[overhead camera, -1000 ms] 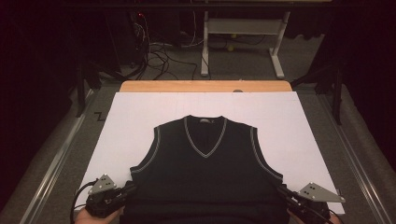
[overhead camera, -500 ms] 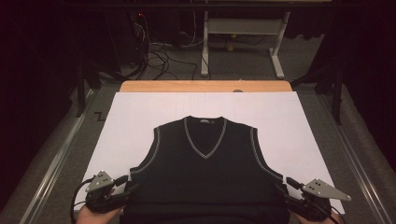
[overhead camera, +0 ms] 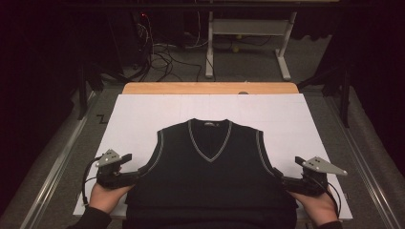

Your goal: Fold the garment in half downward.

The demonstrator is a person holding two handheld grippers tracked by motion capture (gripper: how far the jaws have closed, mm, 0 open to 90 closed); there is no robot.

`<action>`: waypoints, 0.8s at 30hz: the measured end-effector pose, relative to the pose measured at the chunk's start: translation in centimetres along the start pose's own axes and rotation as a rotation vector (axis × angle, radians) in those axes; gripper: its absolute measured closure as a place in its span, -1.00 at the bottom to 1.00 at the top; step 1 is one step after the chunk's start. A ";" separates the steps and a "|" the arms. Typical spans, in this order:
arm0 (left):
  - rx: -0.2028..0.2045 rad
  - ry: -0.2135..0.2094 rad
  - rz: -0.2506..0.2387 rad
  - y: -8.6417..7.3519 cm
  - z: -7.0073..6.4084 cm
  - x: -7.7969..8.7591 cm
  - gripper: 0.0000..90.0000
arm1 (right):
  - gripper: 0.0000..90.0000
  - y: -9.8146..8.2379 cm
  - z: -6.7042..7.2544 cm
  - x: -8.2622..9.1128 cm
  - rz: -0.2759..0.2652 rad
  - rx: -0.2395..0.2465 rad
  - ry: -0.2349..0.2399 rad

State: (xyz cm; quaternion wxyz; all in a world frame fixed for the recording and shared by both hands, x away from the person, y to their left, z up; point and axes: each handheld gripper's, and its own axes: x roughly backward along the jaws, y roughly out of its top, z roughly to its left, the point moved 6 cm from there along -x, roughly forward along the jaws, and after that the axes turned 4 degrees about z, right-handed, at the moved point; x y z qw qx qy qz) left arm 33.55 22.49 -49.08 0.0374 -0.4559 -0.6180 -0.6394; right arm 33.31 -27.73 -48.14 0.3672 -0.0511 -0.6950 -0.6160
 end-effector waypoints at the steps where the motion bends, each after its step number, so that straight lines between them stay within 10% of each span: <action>1: 0.004 -0.001 0.000 0.4 0.2 -0.4 -0.73 | -0.87 0.3 -0.1 -0.5 0.004 0.005 -0.001; 24: 0.044 0.035 0.028 7.1 2.8 -4.5 -1.00 | -0.99 6.0 -1.9 -6.2 0.051 0.003 -0.044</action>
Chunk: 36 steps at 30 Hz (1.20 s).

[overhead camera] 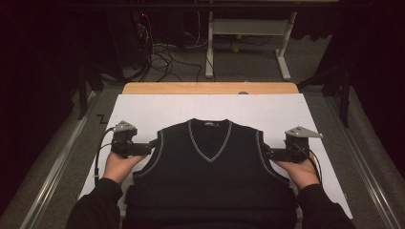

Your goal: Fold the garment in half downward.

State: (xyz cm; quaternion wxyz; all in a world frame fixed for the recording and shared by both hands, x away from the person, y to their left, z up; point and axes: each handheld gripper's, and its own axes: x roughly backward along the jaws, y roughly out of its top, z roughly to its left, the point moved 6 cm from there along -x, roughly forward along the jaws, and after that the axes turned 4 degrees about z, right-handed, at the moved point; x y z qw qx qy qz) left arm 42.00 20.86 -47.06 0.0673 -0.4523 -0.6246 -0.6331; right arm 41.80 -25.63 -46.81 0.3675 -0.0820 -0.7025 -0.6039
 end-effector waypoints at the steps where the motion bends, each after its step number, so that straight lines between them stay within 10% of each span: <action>1: 0.007 0.003 0.007 0.4 0.1 -0.2 -1.00 | -0.98 0.4 -0.1 -0.2 -0.009 -0.002 0.000; 16: 0.149 0.027 0.186 0.4 1.4 -6.8 -0.66 | -0.59 0.7 -0.7 -5.4 0.149 -0.039 -0.010; 18: 0.135 0.042 0.193 0.4 1.0 -7.1 -0.43 | -0.46 -0.3 -0.4 -6.7 0.234 -0.049 -0.004; 26: 0.103 0.119 0.233 0.6 -0.5 -7.7 -0.06 | -0.02 0.6 0.5 -7.8 0.223 -0.024 -0.024; 36: 0.095 0.084 0.233 0.5 -1.4 -7.8 0.53 | 0.72 0.8 2.2 -7.9 0.211 0.016 0.015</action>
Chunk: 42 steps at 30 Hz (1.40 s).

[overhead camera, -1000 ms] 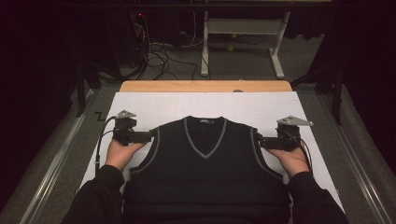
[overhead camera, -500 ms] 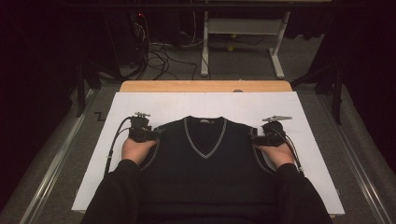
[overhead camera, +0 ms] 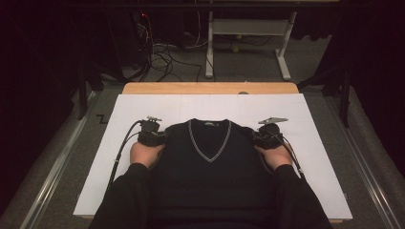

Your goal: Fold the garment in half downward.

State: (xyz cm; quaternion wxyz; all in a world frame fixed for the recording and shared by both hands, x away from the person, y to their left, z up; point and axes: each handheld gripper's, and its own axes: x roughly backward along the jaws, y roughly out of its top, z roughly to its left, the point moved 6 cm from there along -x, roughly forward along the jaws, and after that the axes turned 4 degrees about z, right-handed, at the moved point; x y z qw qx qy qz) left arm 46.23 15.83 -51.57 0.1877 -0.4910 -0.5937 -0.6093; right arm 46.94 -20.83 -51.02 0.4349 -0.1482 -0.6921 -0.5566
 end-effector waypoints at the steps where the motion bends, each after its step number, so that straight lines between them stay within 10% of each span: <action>1: -0.003 -0.014 0.004 0.0 0.1 0.1 0.56 | 0.73 0.0 0.1 0.0 0.003 0.005 0.000; 27: -0.020 0.022 -0.466 8.5 -0.2 11.2 0.59 | 0.74 9.1 -1.1 10.3 -0.416 0.070 -0.130; 42: -0.012 -0.004 -0.406 6.4 -0.1 8.9 0.58 | 0.74 7.7 -0.6 9.2 -0.383 0.079 -0.110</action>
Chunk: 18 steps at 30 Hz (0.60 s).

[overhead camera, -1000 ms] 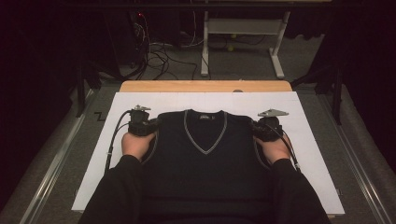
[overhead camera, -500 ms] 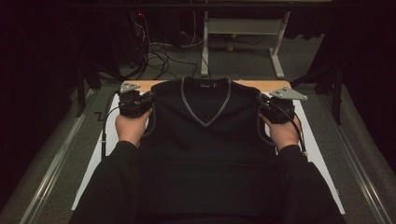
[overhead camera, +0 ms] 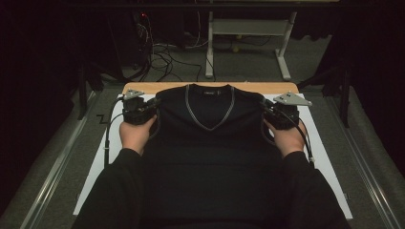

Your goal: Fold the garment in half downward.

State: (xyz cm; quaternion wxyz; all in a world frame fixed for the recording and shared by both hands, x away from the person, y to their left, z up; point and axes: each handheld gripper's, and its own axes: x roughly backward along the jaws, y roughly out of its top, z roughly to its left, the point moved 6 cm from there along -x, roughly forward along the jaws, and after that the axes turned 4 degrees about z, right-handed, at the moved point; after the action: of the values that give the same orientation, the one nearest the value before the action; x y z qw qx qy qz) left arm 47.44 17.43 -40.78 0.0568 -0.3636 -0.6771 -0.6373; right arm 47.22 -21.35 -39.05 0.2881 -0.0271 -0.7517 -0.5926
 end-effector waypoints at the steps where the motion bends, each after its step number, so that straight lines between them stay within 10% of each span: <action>1: -0.003 -0.005 0.002 -0.3 0.0 0.0 0.58 | 0.74 -0.2 0.0 0.0 0.004 -0.003 0.002; 18: -0.068 -0.124 0.037 -8.6 -1.9 4.8 0.58 | 0.74 -6.6 3.6 4.9 -0.033 0.037 0.110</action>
State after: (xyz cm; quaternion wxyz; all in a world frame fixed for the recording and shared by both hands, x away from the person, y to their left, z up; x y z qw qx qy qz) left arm 38.39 18.37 -44.89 0.0141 -0.4166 -0.6504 -0.6350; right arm 39.18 -21.51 -43.01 0.3194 0.0234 -0.7460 -0.5839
